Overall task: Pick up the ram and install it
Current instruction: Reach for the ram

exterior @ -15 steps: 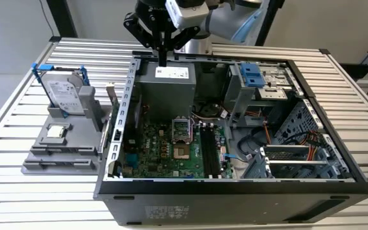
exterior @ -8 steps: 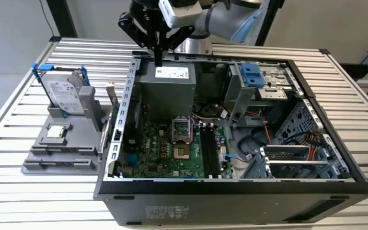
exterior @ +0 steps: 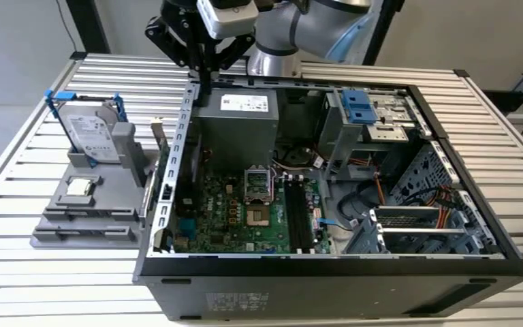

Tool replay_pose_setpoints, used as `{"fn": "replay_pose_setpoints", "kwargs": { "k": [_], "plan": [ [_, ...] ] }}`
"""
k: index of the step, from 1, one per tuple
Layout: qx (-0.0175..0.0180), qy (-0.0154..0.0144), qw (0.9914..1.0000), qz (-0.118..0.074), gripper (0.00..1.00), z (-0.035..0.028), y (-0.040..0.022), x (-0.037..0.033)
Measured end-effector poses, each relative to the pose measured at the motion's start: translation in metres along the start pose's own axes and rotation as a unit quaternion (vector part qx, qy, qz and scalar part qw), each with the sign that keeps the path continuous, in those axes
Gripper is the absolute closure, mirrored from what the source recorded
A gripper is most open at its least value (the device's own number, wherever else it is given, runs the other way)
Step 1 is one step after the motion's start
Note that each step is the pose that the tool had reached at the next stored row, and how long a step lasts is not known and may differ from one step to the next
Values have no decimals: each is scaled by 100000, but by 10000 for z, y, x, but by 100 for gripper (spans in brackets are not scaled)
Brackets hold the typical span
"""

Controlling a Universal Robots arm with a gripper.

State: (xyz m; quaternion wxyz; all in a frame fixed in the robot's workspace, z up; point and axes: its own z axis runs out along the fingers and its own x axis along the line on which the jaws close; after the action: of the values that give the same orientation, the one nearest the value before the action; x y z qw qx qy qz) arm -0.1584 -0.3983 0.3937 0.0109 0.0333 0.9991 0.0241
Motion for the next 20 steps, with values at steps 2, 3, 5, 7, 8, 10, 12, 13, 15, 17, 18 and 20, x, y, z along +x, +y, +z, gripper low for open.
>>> {"fn": "replay_pose_setpoints", "kwargs": {
  "k": [2,3,5,7,8,10,12,13,15,17,18,20],
  "plan": [
    [0,0,100000,-2,100,-2,-5,78],
    [6,5,100000,-2,100,-3,-7,116],
    [5,5,100000,-10,100,-5,-12,185],
    [2,2,100000,-6,100,-6,-16,249],
    [3,6,100000,-4,100,-7,-18,279],
    [0,9,100000,-7,100,-8,-22,335],
    [2,11,100000,-7,100,-9,-26,397],
    [-1,10,100000,-7,100,-9,-28,428],
    [0,13,100000,-9,100,-11,-32,493],
    [2,14,100000,-16,100,-12,-38,567],
    [3,14,100000,-20,100,-13,-40,602],
    [1,15,100000,-41,100,-14,-45,684]
  ]
}}
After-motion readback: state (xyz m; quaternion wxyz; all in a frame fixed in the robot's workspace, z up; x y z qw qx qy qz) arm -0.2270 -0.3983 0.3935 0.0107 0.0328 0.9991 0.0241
